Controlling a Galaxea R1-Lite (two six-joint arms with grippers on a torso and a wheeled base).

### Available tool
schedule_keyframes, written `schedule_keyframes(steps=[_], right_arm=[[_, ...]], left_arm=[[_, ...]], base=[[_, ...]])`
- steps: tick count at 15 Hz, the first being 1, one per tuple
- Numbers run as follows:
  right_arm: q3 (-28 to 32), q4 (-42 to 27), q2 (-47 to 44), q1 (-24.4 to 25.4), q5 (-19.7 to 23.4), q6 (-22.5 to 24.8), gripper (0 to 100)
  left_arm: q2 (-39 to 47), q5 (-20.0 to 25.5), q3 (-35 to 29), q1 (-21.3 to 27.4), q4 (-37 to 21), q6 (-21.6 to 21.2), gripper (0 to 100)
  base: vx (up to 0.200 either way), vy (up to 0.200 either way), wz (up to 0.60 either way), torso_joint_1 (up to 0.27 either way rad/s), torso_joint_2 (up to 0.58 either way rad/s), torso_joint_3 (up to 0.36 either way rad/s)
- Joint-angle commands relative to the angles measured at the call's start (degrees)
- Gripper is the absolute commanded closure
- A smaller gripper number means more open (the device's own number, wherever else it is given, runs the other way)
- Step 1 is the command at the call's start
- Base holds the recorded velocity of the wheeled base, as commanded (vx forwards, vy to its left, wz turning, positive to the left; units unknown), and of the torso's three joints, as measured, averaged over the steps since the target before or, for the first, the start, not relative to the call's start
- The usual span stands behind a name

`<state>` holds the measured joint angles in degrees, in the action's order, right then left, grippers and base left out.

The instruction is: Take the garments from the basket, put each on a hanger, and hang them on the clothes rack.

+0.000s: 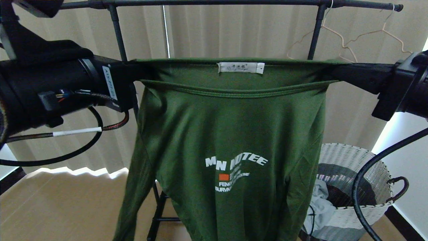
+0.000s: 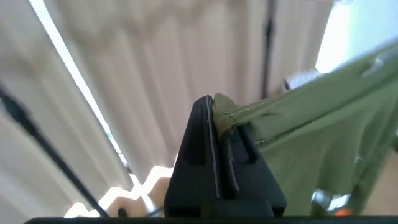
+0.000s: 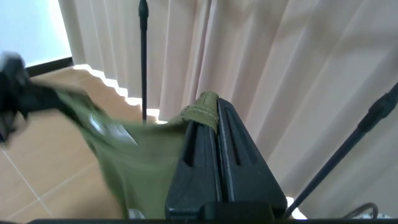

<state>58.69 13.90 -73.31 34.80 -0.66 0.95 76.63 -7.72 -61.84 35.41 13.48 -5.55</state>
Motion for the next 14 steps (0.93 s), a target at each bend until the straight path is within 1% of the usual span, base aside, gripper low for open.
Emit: schedule_keyframes(steps=[1, 2, 4, 5, 6, 8, 12, 14], right_arm=[[0.73, -0.01, -1.74, -0.18, -0.04, -0.42, 100], [0.03, -0.01, -1.83, -0.44, -0.22, -2.27, 100], [0.03, -0.01, -1.83, -2.02, -0.13, -2.45, 100], [-0.06, -0.01, -1.74, -2.37, -0.13, -2.53, 100], [-0.06, -0.01, -1.74, -2.37, -0.13, -2.71, 100], [0.38, 0.08, -1.83, -2.37, -0.13, -2.71, 100], [0.73, 4.12, -3.59, -3.16, -0.04, -2.36, 100], [0.82, 4.47, -4.64, -3.78, -0.22, -2.36, 100]], left_arm=[[2.38, -0.11, 0.23, -1.40, 0.23, 1.50, 100], [2.56, -0.02, 1.37, -1.40, 1.11, 2.03, 100], [3.26, 0.07, 2.78, -1.22, 3.74, 0.62, 100], [3.35, 0.16, 3.57, -0.87, 7.26, -2.19, 100], [3.53, 0.33, 3.75, -0.78, 9.46, -3.33, 100], [4.49, 0.25, 3.31, -0.78, 10.07, -3.33, 100], [7.22, -0.02, -0.03, -0.78, 9.90, -2.89, 100], [7.39, -0.37, 1.46, -0.78, 9.98, -2.10, 100]], base=[[0.000, 0.000, 0.00, 0.000, 0.00, 0.000], [0.000, 0.000, 0.00, 0.000, 0.00, 0.000], [0.000, 0.000, 0.00, 0.000, 0.00, 0.000], [0.000, 0.000, 0.00, 0.000, 0.00, 0.000], [0.000, 0.000, 0.00, 0.000, 0.00, 0.000], [0.000, 0.000, 0.00, 0.000, 0.00, 0.000], [0.000, 0.000, 0.00, 0.000, 0.00, 0.000], [0.000, 0.000, 0.00, 0.000, 0.00, 0.000]])
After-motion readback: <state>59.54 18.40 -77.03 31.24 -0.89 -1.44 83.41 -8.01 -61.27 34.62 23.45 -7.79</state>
